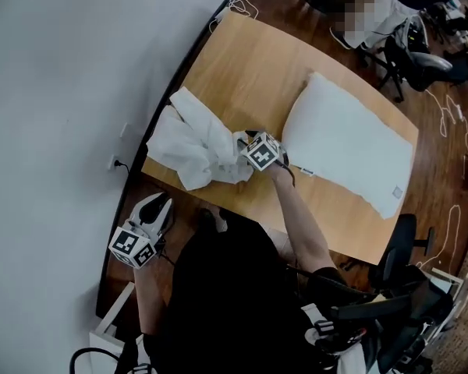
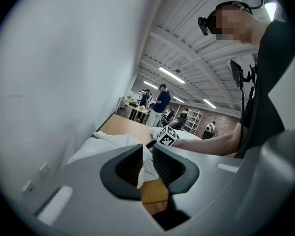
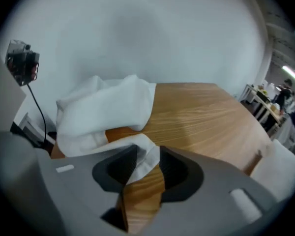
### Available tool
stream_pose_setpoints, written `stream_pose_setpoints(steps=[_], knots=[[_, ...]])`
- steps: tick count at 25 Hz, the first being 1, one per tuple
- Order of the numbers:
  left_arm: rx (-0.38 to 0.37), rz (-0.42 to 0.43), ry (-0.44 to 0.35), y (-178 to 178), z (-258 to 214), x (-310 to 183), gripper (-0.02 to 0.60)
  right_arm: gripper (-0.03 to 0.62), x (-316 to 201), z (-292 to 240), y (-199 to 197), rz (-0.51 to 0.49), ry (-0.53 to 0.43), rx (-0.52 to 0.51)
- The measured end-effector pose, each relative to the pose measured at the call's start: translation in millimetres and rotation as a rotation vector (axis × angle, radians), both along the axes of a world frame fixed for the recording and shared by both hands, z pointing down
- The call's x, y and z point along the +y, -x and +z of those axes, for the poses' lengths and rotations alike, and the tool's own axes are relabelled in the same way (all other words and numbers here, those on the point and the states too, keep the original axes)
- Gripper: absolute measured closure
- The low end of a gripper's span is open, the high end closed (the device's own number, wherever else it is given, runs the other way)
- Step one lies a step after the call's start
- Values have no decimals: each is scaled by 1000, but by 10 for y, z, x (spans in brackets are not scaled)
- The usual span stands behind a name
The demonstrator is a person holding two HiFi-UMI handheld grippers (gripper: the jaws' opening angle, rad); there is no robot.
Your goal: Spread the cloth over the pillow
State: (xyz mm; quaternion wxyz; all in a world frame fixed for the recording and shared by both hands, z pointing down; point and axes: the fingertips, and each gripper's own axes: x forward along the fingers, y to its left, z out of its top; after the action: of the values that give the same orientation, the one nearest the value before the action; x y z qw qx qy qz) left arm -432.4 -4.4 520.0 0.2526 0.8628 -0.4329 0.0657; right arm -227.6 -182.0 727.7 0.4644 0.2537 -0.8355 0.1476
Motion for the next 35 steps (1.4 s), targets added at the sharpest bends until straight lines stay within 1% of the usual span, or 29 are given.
stream_pose_setpoints(steps=[1,2,3,4,6,7,10,12,13,14,15,16,17,18,19,20,21,22,23,25,27,28,30,32,34,35], knots=[[-20,-6,11,5,56,-125,517,448,-81,113,72,-46,12,15],[-37,-14,26,-6,130,-254,517,475,-160,172,82,-71,13,31],[-48,-22,45,-29,213,-365,517,543,-222,163,35,-72,4,40],[-54,-28,65,-51,293,-451,517,580,-265,86,-52,-49,-13,40],[-80,-37,104,-49,419,-584,517,582,-318,-252,-298,45,-66,9],[-111,-41,121,-16,477,-647,517,583,-329,-496,-447,108,-96,-22],[-266,-44,150,155,707,-976,517,583,-402,-1297,-904,283,-200,-131],[-400,-5,152,221,931,-1296,517,583,-495,-1830,-1146,355,-298,-170],[-481,39,148,214,1071,-1440,512,583,-516,-2109,-1246,387,-350,-184],[-562,100,148,179,1227,-1553,480,583,-516,-2395,-1337,420,-401,-198],[-634,176,155,116,1393,-1630,448,584,-509,-2674,-1427,453,-451,-208],[-695,270,173,27,1562,-1653,445,585,-506,-2929,-1529,483,-498,-209],[-740,392,211,-80,1735,-1589,447,585,-499,-3151,-1650,514,-542,-196],[-771,542,271,-187,1903,-1410,502,585,-475,-3338,-1789,547,-578,-172],[-784,705,343,-271,2040,-1140,534,585,-423,-3498,-1940,585,-606,-142],[-781,851,409,-318,2123,-843,578,585,-344,-3636,-2092,623,-627,-108],[-760,956,457,-328,2151,-588,578,585,-247,-3753,-2232,661,-642,-73],[-721,1011,486,-311,2141,-413,578,585,-138,-3837,-2353,695,-649,-42],[-669,1022,502,-273,2112,-324,578,585,-23,-3874,-2451,726,-647,-18],[-563,968,526,-138,2059,-305,578,585,209,-3791,-2599,782,-611,9],[-485,911,553,-10,2013,-335,578,585,481,-3600,-2752,849,-542,9],[-452,892,554,17,1971,-367,578,585,658,-3513,-2854,896,-506,2],[-410,844,544,80,1886,-485,578,585,1099,-3384,-3109,1020,-452,-18],[-375,772,539,188,1829,-632,578,585,1585,-3219,-3362,1145,-403,-25],[-341,682,531,263,1807,-801,578,585,2038,-2869,-3581,1218,-312,21],[-324,641,523,257,1804,-890,578,585,2249,-2577,-3690,1234,-238,58]])
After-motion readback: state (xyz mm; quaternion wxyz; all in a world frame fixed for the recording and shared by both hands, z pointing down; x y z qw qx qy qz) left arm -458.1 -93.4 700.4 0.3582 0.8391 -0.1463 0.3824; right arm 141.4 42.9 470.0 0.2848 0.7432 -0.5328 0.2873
